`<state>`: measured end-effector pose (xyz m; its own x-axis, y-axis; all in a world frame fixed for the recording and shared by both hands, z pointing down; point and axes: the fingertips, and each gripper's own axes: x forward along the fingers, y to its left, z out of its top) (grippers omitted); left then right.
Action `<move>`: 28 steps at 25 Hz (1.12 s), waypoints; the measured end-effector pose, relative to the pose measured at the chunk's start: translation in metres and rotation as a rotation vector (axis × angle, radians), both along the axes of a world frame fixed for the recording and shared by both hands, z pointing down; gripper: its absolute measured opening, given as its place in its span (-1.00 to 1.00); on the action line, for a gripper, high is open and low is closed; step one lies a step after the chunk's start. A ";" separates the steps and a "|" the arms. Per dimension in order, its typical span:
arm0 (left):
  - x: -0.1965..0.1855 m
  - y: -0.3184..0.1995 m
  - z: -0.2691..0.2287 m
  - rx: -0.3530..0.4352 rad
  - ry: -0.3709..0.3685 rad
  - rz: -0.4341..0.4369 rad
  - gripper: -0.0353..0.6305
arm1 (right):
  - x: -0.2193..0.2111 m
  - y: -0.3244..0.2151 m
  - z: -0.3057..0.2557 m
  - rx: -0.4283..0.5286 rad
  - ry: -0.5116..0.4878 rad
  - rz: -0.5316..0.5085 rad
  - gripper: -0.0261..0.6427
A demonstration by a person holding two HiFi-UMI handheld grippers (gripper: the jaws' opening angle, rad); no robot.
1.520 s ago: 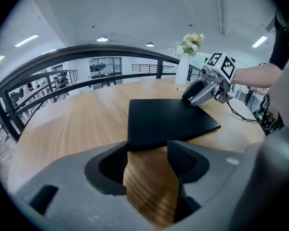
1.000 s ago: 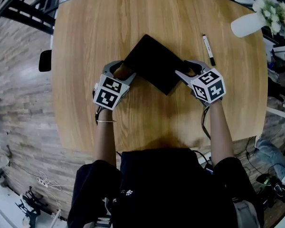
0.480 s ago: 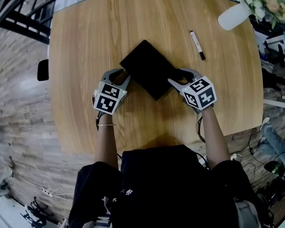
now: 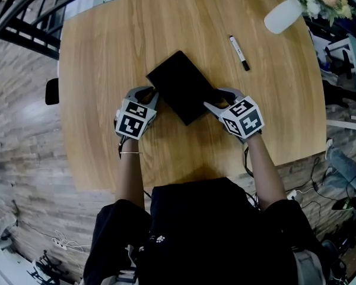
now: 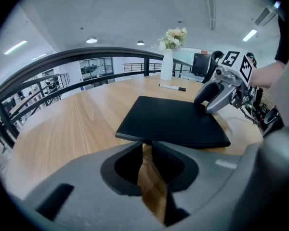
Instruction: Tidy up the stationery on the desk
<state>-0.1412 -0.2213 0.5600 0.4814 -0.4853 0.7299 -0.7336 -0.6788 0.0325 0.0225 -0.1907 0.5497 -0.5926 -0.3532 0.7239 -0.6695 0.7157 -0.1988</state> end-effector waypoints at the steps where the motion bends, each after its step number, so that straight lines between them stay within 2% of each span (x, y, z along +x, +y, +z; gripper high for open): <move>1: 0.000 0.001 0.000 0.000 -0.002 0.004 -0.77 | 0.000 0.002 0.000 0.000 0.000 -0.002 -0.27; 5: 0.004 0.004 0.000 0.000 -0.006 0.015 -0.85 | -0.001 0.013 0.000 -0.003 -0.009 -0.003 -0.26; 11: 0.007 0.005 0.001 0.003 -0.024 0.032 -0.86 | -0.002 0.030 0.001 -0.011 -0.005 -0.026 -0.22; 17: 0.013 0.010 0.001 0.008 -0.041 0.060 -0.88 | -0.006 0.059 0.006 0.025 0.077 -0.143 -0.18; 21: 0.016 0.011 0.002 0.007 -0.045 0.070 -0.90 | -0.009 0.066 0.005 0.004 0.031 -0.126 -0.18; 28: 0.021 0.019 0.003 -0.001 -0.052 0.092 -0.94 | -0.010 0.075 0.007 0.015 0.061 -0.151 -0.21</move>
<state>-0.1199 -0.2019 0.5633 0.4854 -0.4400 0.7555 -0.6692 -0.7431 -0.0028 0.0129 -0.1154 0.5568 -0.5948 -0.2743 0.7556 -0.5646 0.8117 -0.1498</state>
